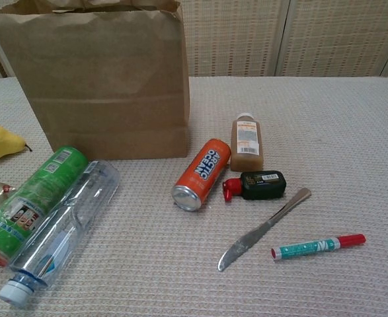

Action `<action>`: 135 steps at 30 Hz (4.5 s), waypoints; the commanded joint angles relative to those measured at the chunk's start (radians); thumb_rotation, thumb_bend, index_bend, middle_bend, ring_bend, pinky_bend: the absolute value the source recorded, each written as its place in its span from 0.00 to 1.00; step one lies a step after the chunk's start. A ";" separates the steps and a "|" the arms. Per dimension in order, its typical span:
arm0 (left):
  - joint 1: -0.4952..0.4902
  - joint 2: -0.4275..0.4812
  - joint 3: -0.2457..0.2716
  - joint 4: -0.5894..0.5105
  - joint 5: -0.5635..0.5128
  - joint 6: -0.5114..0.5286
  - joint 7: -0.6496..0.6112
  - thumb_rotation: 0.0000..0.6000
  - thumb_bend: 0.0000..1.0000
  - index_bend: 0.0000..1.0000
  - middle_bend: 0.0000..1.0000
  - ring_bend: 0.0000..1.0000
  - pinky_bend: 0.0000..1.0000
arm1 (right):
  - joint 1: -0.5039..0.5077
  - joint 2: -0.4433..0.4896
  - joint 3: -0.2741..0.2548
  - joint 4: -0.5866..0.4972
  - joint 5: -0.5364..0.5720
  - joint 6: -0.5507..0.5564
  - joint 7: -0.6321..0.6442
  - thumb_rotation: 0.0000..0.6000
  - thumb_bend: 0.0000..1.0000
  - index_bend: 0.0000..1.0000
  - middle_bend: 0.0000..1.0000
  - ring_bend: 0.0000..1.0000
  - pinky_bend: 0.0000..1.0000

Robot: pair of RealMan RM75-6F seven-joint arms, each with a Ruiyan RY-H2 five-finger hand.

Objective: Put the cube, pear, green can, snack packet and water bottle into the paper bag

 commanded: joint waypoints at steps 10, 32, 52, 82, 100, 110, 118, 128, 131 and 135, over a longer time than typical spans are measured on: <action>-0.014 -0.024 0.003 0.057 -0.050 -0.038 0.018 1.00 0.39 0.22 0.04 0.07 0.24 | 0.001 0.004 0.000 -0.004 0.007 -0.008 0.006 1.00 0.06 0.00 0.00 0.00 0.00; 0.020 -0.034 -0.109 0.030 -0.123 0.130 -0.070 1.00 0.70 0.71 0.65 0.62 0.75 | 0.003 0.017 -0.004 -0.012 0.005 -0.017 0.029 1.00 0.06 0.00 0.00 0.00 0.00; -0.083 0.252 -0.791 -0.487 -0.701 0.113 -0.566 1.00 0.70 0.70 0.64 0.61 0.72 | 0.015 0.018 -0.005 -0.011 0.007 -0.040 0.045 1.00 0.06 0.00 0.00 0.00 0.00; -0.643 -0.059 -0.617 -0.315 -0.840 0.145 -0.062 1.00 0.69 0.68 0.61 0.58 0.70 | 0.033 0.034 -0.007 -0.036 0.038 -0.092 0.082 1.00 0.06 0.00 0.00 0.00 0.00; -0.645 -0.028 -0.550 -0.321 -0.771 0.034 -0.071 1.00 0.39 0.16 0.03 0.07 0.28 | 0.037 0.037 -0.010 -0.037 0.036 -0.097 0.087 1.00 0.06 0.00 0.00 0.00 0.00; -0.551 0.027 -0.510 -0.382 -0.701 0.054 -0.154 1.00 0.39 0.18 0.05 0.07 0.28 | 0.037 0.038 -0.011 -0.037 0.037 -0.097 0.089 1.00 0.06 0.00 0.00 0.00 0.00; -0.361 0.139 -0.474 -0.479 -0.530 0.163 -0.300 1.00 0.51 0.36 0.27 0.27 0.42 | 0.033 0.039 -0.012 -0.038 0.031 -0.086 0.086 1.00 0.06 0.00 0.00 0.00 0.00; -0.131 0.228 -0.377 -0.436 -0.369 0.245 -0.511 1.00 0.55 0.51 0.50 0.46 0.57 | 0.027 0.033 -0.016 -0.035 0.016 -0.071 0.076 1.00 0.06 0.00 0.00 0.00 0.00; -0.118 0.221 -0.335 -0.377 -0.341 0.207 -0.505 1.00 0.55 0.49 0.47 0.44 0.55 | 0.029 0.030 -0.017 -0.035 0.018 -0.074 0.069 1.00 0.06 0.00 0.00 0.00 0.00; -0.139 0.212 -0.255 -0.297 -0.274 0.104 -0.420 1.00 0.49 0.28 0.25 0.24 0.38 | 0.030 0.027 -0.017 -0.036 0.020 -0.077 0.059 1.00 0.06 0.00 0.00 0.00 0.00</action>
